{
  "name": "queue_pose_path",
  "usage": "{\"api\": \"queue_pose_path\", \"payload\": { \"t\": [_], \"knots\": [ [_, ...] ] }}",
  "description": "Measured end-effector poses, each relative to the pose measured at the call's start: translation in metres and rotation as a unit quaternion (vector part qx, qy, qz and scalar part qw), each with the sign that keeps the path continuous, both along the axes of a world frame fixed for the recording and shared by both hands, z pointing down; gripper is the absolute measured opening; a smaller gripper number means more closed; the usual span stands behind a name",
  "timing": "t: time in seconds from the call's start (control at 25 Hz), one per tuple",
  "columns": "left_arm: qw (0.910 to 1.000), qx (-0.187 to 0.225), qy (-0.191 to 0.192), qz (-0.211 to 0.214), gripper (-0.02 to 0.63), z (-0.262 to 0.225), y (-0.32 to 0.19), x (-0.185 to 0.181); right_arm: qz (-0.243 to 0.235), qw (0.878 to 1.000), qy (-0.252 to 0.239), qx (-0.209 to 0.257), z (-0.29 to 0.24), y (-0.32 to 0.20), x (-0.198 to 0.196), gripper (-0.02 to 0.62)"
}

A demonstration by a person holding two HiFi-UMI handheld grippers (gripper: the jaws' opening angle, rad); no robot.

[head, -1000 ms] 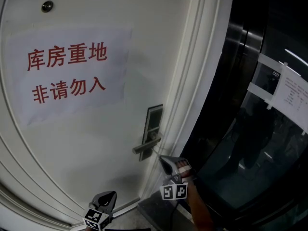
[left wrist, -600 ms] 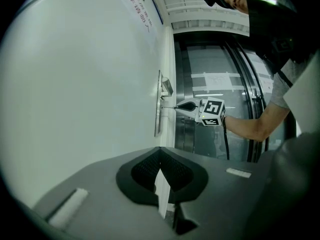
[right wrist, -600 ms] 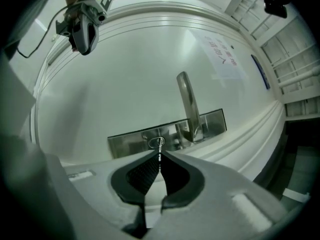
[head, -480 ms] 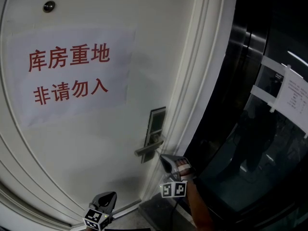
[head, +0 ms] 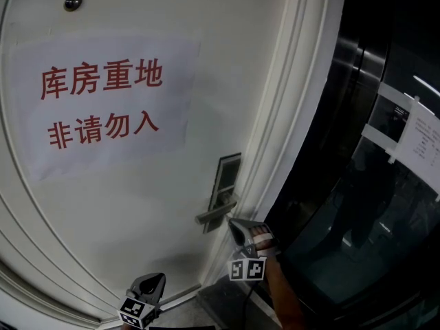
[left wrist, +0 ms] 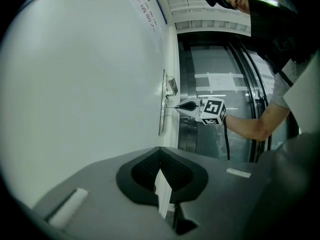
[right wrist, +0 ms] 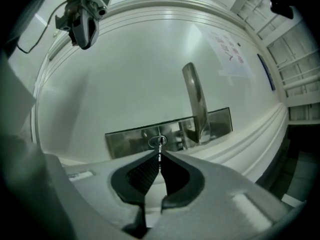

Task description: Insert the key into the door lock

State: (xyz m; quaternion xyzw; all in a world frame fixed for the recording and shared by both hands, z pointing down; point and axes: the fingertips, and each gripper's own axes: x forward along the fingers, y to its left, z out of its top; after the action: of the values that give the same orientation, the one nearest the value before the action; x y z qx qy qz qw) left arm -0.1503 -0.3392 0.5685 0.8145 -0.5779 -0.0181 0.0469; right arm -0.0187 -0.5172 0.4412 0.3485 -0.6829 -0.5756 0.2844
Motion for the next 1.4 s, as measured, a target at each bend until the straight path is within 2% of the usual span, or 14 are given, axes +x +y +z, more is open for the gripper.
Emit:
{"api": "queue_pose_path", "payload": {
  "t": [0.44,0.84,1.4],
  "knots": [
    [1.0000,0.000,0.003,0.004,0.002,0.0007,-0.0014,0.0002,0.014,1.000,0.014,0.007,0.0010,0.0019,-0.0015,0.011],
    [1.0000,0.000,0.007,-0.002,0.002,0.0025,0.0033,-0.0028,0.043,0.997,0.055,0.021,0.0000,0.0020,-0.0029,0.011],
    [0.9999,0.002,0.014,-0.004,0.002,0.0036,0.0033,-0.0008,0.058,0.991,0.107,0.048,-0.0019,0.0024,-0.0087,0.011]
  ]
}}
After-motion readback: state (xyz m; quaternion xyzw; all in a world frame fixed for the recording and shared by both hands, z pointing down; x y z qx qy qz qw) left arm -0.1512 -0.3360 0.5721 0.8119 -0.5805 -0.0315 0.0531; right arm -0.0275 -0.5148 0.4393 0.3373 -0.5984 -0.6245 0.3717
